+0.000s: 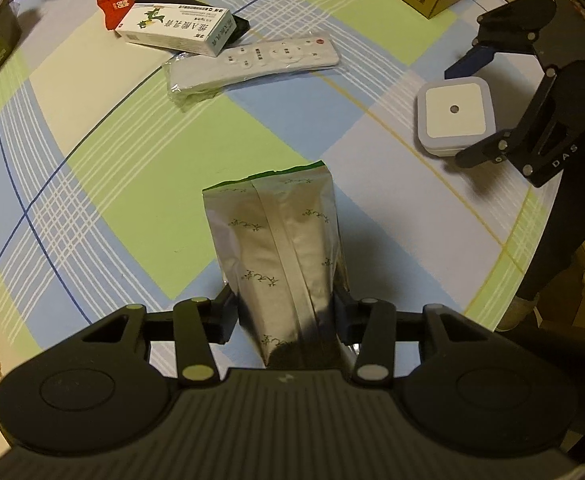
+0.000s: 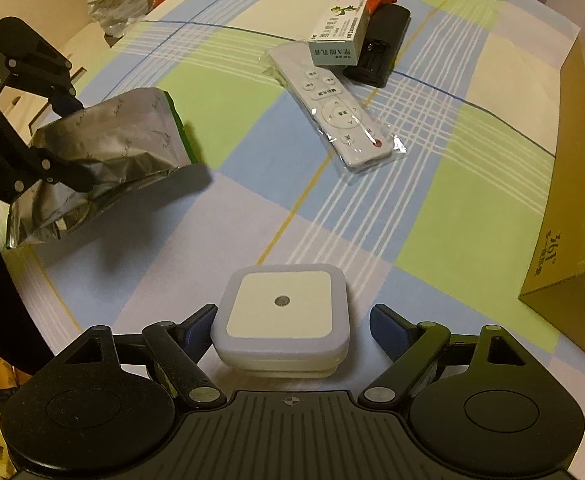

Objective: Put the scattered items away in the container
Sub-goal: 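Grasp the silver foil bag with the left tool while the right grasps the white night light, then carry the foil bag and night light over the cardboard box with both tools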

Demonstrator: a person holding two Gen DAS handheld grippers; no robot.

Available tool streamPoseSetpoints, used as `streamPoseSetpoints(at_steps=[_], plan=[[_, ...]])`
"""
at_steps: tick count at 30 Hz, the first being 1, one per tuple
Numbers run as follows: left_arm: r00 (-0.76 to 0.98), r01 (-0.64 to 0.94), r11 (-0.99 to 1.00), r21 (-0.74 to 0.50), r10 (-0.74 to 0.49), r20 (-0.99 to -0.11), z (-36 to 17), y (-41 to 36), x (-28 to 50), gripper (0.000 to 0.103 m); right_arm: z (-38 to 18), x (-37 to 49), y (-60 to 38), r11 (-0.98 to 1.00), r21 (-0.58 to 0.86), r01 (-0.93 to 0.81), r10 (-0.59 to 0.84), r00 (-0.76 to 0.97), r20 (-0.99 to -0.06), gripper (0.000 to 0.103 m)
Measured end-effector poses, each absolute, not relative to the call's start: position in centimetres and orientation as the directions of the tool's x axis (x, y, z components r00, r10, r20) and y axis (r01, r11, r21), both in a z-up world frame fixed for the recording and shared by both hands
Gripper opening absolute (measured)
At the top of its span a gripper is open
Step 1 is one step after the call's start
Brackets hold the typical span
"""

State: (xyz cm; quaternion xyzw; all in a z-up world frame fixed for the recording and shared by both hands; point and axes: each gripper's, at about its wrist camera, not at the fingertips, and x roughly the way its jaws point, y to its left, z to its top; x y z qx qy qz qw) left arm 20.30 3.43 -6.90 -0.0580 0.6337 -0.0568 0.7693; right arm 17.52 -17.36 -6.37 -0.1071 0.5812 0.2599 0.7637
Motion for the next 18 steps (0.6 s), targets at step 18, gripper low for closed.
streamPoseSetpoints(at_steps=[18], plan=[[0.231,-0.021,0.989,-0.149,-0.141,-0.963,-4.1,2.3,20.0,0.041,-3.4,16.6,-18.7,0.87,0.097,-0.484,0.241,0.245,-0.939,0.068]])
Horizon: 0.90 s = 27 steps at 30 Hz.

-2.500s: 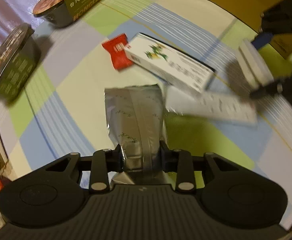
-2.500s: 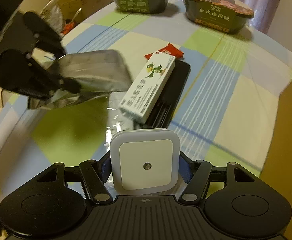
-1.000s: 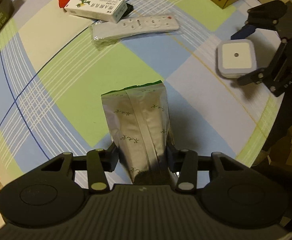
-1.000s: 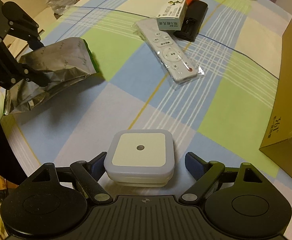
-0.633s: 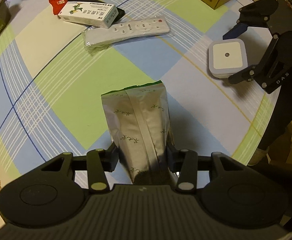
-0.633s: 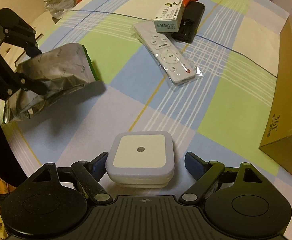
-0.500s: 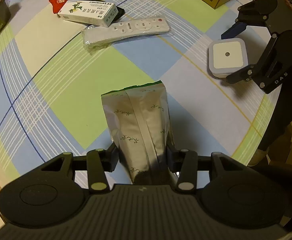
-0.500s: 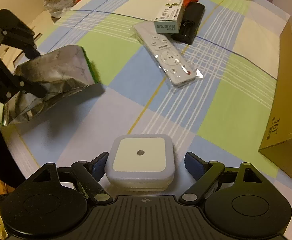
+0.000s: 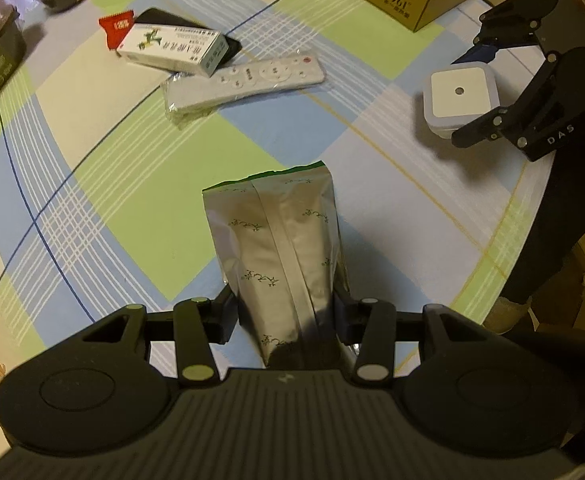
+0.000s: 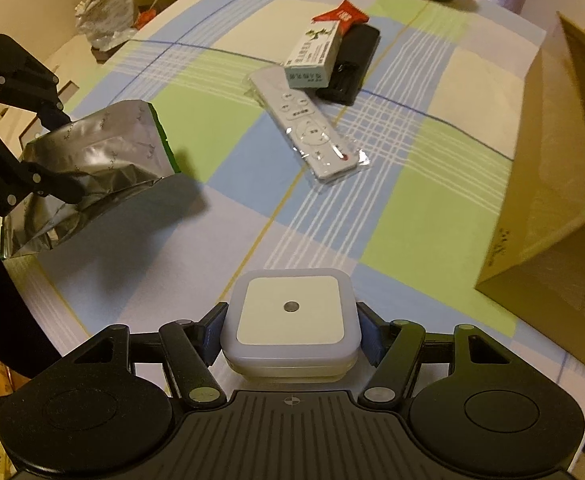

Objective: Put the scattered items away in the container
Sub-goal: 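Carry the foil bag and night light over the cardboard box with both tools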

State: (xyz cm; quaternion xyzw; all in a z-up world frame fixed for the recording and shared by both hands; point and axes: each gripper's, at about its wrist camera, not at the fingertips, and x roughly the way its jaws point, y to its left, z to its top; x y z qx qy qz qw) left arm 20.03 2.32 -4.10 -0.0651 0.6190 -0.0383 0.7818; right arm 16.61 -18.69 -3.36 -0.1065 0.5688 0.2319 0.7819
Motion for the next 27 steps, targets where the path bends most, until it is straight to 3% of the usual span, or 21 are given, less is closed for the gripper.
streamPoseSetpoints(at_steps=[27], plan=[[0.306,-0.012,0.995,-0.102,-0.093,-0.947,3.1,-2.4,24.5,0.041,5.5,13.9,-25.9,0.917,0.024,-0.398,0.208,0.426,-0.88,0.068]])
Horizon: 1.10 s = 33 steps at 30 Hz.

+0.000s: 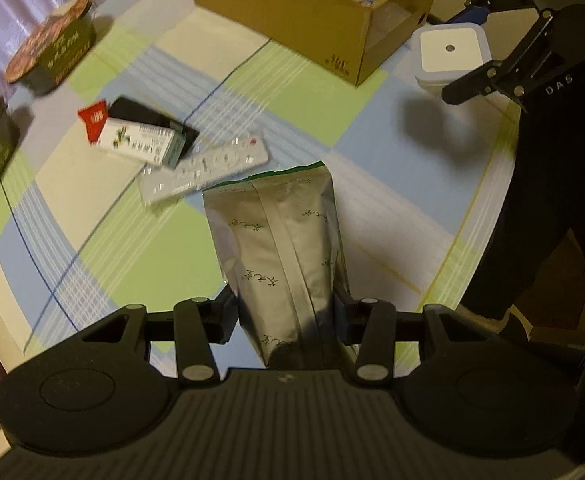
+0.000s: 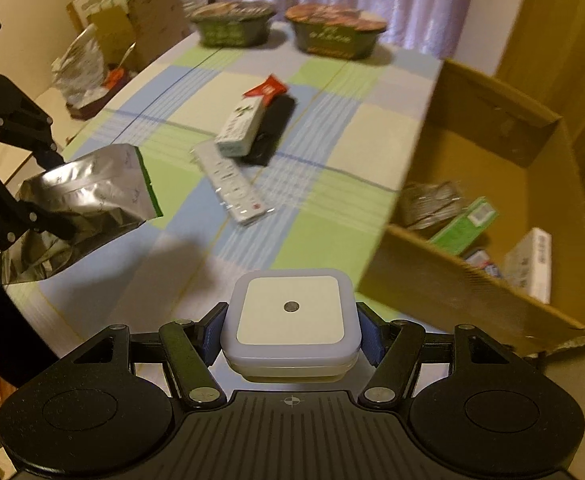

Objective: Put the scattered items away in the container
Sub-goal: 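Carry the foil bag and night light over the cardboard box with both tools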

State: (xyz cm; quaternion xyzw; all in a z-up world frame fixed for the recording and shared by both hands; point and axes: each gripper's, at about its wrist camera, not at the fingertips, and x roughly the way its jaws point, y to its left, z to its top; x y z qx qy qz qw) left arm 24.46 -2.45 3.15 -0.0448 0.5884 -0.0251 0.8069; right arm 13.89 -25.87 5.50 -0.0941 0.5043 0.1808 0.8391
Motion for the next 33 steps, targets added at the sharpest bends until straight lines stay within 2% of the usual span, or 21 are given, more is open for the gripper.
streamPoseSetpoints(at_steps=[16,33], plan=[[0.441,-0.038,0.992,-0.117,-0.088,-0.893,8.5,-3.9,32.5,0.041,11.1,15.0,-32.3,0.958,-0.018,-0.285,0.148,0.55,-0.822,0.068],[0.564,-0.185,0.962,-0.201,-0.064,-0.823,10.6,-3.4,38.8,0.041,14.0,16.7,-37.1,0.989,-0.007,-0.148,0.093,0.653,-0.751,0.068]])
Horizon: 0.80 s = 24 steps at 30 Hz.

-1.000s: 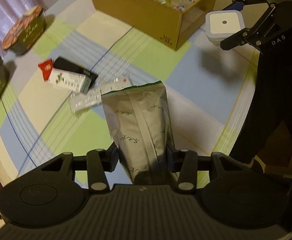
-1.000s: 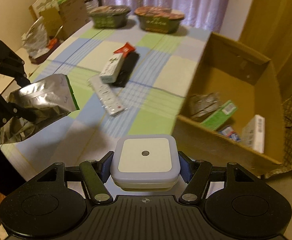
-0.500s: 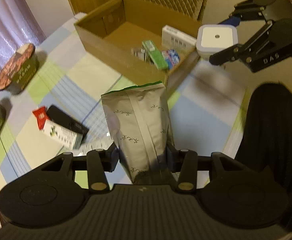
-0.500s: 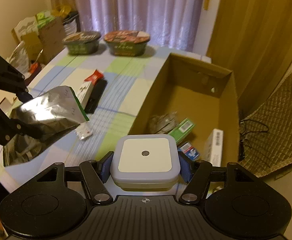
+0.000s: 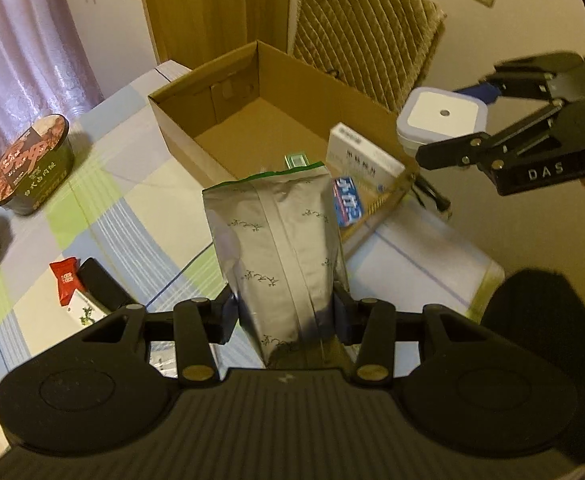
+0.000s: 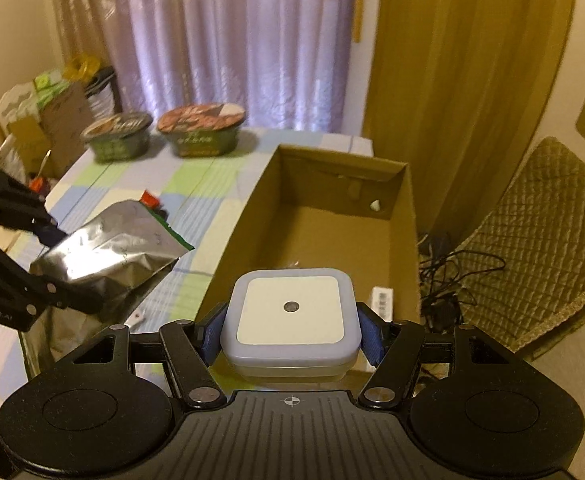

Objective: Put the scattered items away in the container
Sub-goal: 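Carry the foil bag and night light over the cardboard box with both tools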

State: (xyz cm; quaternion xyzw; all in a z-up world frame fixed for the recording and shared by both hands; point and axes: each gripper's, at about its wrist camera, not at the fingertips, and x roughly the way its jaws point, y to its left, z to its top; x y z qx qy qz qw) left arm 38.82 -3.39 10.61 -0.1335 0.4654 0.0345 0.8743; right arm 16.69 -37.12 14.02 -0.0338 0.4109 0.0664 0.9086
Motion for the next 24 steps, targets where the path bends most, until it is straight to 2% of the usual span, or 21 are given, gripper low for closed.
streamPoseSetpoints(at_steps=[24], plan=[[0.709,-0.384,0.859,-0.34,0.038,-0.705,10.9,-3.5,41.9,0.041,13.1,16.5,-41.0,0.996,0.086,0.014,0.045,0.764,-0.644,0.068]])
